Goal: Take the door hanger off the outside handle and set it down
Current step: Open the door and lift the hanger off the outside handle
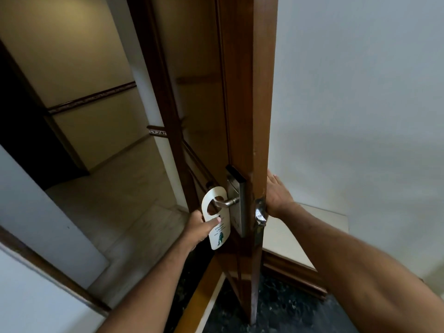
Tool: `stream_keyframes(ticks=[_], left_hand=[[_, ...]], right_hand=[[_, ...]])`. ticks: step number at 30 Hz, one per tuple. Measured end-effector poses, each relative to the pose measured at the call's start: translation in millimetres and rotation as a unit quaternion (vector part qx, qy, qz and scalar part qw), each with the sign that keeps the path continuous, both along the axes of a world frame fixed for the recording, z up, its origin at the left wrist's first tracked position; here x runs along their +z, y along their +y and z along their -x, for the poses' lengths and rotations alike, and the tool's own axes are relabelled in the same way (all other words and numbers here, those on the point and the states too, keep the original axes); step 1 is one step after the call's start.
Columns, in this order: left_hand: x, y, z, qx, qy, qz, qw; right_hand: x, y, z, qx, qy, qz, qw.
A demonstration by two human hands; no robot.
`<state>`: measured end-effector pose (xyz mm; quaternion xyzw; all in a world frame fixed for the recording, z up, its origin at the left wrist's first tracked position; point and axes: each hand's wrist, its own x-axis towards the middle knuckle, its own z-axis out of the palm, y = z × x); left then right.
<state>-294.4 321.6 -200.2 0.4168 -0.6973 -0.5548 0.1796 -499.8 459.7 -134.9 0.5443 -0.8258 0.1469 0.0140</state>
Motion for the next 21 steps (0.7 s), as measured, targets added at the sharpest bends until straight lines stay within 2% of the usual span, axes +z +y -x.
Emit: stream_keyframes(ticks=[7,10,15,21], left_hand=[[-4,0,12,0.000,-0.091,0.084,0.992],[-3,-2,12,-0.042,-0.066,0.072,0.994],[8,-20,22,-0.019,-0.044,0.083,0.995],[19,-51,45,-0.053,-0.018,0.078,0.995]], right_hand=[[0,1,1,-0.001,0.007,0.008,1.000],[-3,1,3,0.003,0.012,0.014,1.000],[0,1,2,0.005,-0.012,0.019,1.000],[3,3,-3,-0.003,-0.051,0.033,0.998]])
